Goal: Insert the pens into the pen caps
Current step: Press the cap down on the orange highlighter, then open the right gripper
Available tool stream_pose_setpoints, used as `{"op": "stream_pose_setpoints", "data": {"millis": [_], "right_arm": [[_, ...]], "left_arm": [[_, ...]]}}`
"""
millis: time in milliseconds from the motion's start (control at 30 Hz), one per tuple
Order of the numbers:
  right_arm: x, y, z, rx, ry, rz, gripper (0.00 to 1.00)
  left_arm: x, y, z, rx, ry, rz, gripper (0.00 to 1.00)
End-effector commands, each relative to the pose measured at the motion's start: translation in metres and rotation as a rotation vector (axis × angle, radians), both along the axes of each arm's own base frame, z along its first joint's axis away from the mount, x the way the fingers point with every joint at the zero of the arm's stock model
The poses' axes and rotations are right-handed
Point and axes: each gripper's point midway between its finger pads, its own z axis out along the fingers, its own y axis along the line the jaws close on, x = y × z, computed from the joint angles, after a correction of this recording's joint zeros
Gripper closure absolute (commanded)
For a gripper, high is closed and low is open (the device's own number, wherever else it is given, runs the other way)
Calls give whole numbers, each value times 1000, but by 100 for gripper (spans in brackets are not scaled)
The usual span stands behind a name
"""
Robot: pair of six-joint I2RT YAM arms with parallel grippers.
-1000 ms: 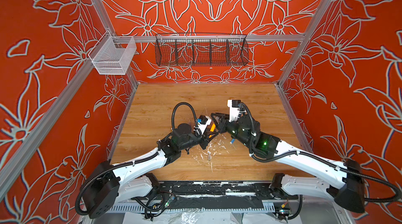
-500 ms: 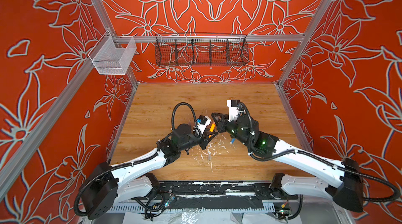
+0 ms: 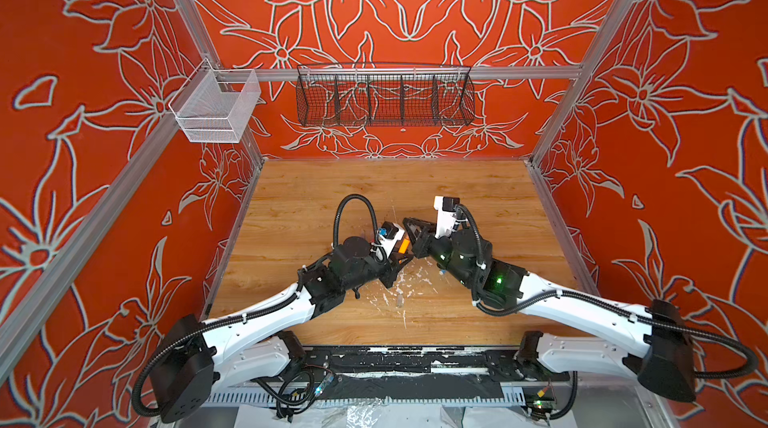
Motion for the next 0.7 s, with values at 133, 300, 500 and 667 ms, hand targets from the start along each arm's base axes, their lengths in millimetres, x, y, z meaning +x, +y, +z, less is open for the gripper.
{"op": "stream_pose_setpoints", "data": {"millis": [133, 300, 500, 667], "right_arm": [[-80, 45, -99, -208, 216, 339, 100], [-90, 50, -97, -202, 209, 368, 100], [-86, 38, -85, -196, 176, 323, 100], [-77, 17, -63, -192, 122, 247, 98]], "left_arm": [[42, 23, 162, -303, -327, 223, 100], [47, 25, 182, -314, -353, 235, 100], [47, 26, 174, -297, -341, 233, 100], [45, 27, 147, -260, -300, 232, 100]]}}
